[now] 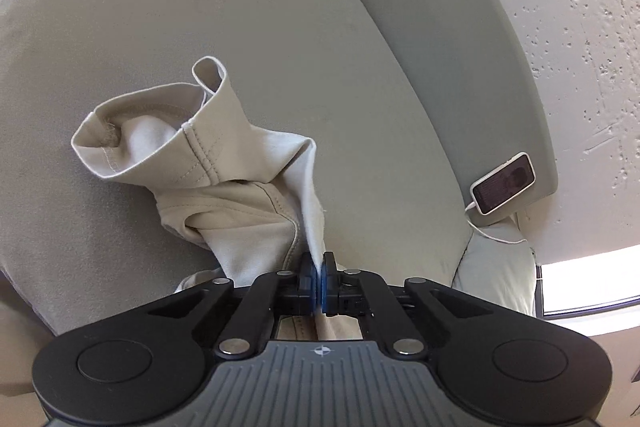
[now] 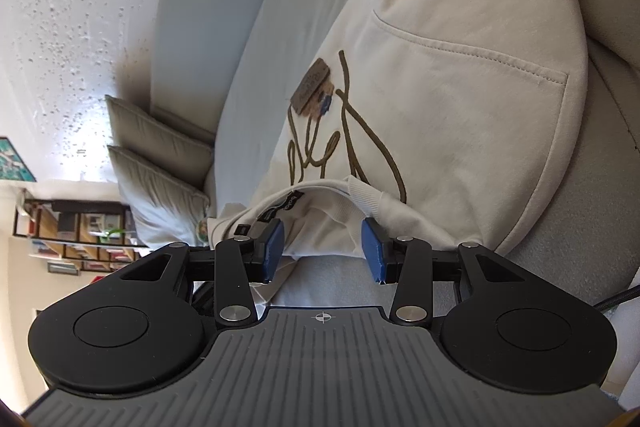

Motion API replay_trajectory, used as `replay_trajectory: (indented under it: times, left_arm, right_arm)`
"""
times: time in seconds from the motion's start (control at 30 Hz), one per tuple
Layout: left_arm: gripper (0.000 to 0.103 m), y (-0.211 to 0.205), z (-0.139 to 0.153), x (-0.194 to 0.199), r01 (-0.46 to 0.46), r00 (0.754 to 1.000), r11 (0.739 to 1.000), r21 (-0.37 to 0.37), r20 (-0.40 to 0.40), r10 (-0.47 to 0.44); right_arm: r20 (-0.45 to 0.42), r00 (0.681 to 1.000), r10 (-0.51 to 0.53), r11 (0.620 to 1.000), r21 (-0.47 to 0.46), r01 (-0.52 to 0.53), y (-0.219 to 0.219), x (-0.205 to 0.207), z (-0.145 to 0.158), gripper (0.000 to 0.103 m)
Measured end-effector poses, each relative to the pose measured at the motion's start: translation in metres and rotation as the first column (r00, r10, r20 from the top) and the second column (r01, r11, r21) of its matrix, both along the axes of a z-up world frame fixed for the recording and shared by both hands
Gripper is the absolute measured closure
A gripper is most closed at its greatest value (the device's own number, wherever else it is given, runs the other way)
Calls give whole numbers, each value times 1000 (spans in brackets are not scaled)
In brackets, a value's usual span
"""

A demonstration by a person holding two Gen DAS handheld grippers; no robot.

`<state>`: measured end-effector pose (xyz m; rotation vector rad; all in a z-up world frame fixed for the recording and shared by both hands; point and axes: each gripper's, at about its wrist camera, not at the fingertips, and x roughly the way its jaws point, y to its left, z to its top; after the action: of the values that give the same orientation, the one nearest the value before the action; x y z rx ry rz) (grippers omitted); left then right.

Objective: Fold clothes

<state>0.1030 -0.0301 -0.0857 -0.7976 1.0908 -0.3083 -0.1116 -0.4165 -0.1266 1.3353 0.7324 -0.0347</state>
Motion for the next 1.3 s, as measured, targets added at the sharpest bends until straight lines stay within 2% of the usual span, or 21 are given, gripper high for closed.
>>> replay_trajectory:
  times: [0.1, 0.17, 0.3, 0.37, 0.47, 0.53, 0.67, 0.73, 0.8, 0.83, 0.9, 1.07, 1.23, 1.3]
  left_arm:
    - [103, 11, 13, -10, -15, 999, 999, -31, 37, 16]
    - [103, 19, 22, -17, -25, 998, 998, -52, 61, 28]
    - [103, 38, 41, -32, -47, 992, 995, -91, 112, 57]
    - [103, 53, 51, -43, -64, 987, 992, -109, 142, 79]
    - [103, 67, 58, -56, -78, 981, 989, -126, 167, 98]
    - [103, 73, 59, -65, -88, 979, 989, -122, 172, 108]
    - [103, 80, 53, -80, -106, 979, 986, -129, 162, 127]
    - [103, 66, 46, -75, -119, 980, 986, -115, 145, 135]
    - [103, 70, 43, -78, -120, 981, 987, -104, 139, 134]
    - [103, 72, 42, -79, -121, 982, 988, -99, 137, 134]
    - [103, 71, 41, -80, -123, 981, 988, -91, 139, 134]
    - [103, 64, 38, -79, -116, 981, 990, -75, 146, 126]
    - [103, 62, 36, -79, -112, 983, 992, -57, 141, 119]
    - [103, 58, 34, -77, -105, 985, 993, -50, 134, 111]
  right_arm:
    - [-1, 1000, -6, 1000, -16, 6, 1, -5, 8, 56]
    - [9, 1000, -8, 1000, -26, 9, 2, -12, 16, 46]
    - [51, 998, -22, 997, -67, 26, 1, -42, 41, 42]
    - [73, 993, -94, 989, -106, 101, -7, -65, 52, 42]
    - [90, 968, -235, 956, -161, 247, -27, -98, 63, 42]
    - [68, 955, -290, 941, -163, 297, -37, -112, 60, 43]
    - [15, 962, -274, 953, -129, 274, -35, -116, 37, 47]
    - [-28, 964, -264, 955, -145, 257, -30, -109, 21, 48]
    - [-48, 959, -278, 952, -147, 268, -29, -103, 3, 54]
    - [-35, 955, -296, 947, -142, 288, -30, -102, -4, 59]
    - [31, 949, -313, 937, -152, 314, -34, -100, -12, 59]
    - [122, 949, -290, 923, -224, 311, -36, -91, -24, 63]
    - [144, 958, -249, 887, -362, 285, -24, -79, -20, 65]
    - [120, 967, -225, 890, -378, 254, -26, -76, -17, 71]
